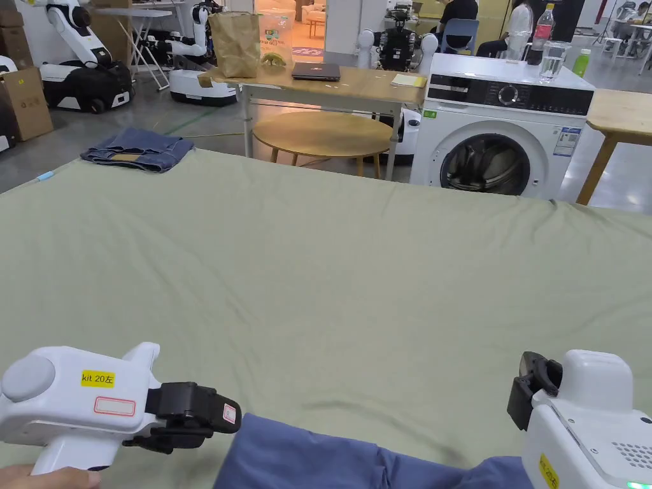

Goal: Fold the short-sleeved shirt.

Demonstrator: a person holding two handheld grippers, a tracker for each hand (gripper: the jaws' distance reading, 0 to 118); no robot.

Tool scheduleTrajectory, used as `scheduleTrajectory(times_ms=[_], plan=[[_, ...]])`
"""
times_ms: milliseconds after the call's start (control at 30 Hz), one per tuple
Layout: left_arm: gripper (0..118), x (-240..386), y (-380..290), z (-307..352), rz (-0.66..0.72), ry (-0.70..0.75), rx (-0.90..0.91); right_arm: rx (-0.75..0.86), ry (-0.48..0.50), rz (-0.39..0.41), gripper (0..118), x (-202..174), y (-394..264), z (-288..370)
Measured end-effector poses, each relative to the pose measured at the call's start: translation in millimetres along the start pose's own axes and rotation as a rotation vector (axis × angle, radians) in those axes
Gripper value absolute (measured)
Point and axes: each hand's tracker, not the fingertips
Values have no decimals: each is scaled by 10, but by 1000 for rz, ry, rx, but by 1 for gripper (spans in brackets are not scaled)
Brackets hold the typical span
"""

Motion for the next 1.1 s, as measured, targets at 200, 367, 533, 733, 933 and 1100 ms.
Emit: scheduleTrajectory(times_ms=[200, 367, 533, 733, 933, 1100], plan=[[65, -340, -174, -451, 106, -180, -120, -20, 20, -6, 0, -71, -50, -41], [65, -548, -201, -779, 157, -390, -115, -30, 12, 6, 0, -67, -68, -29], [12, -559, -205, -884, 117, -255, -108, -33, -6, 2, 0, -2, -62, -6], [6, -422, -230, -656, 97, -300, -50, -34, -19, 2, 0, 53, -48, 20], [6, -111, -109, -179, -10, -236, 5, -29, -16, -2, 0, 66, -34, 22], [6, 8, 43, 410, -53, -65, 53, -25, -3, -8, 0, 49, -22, 26]])
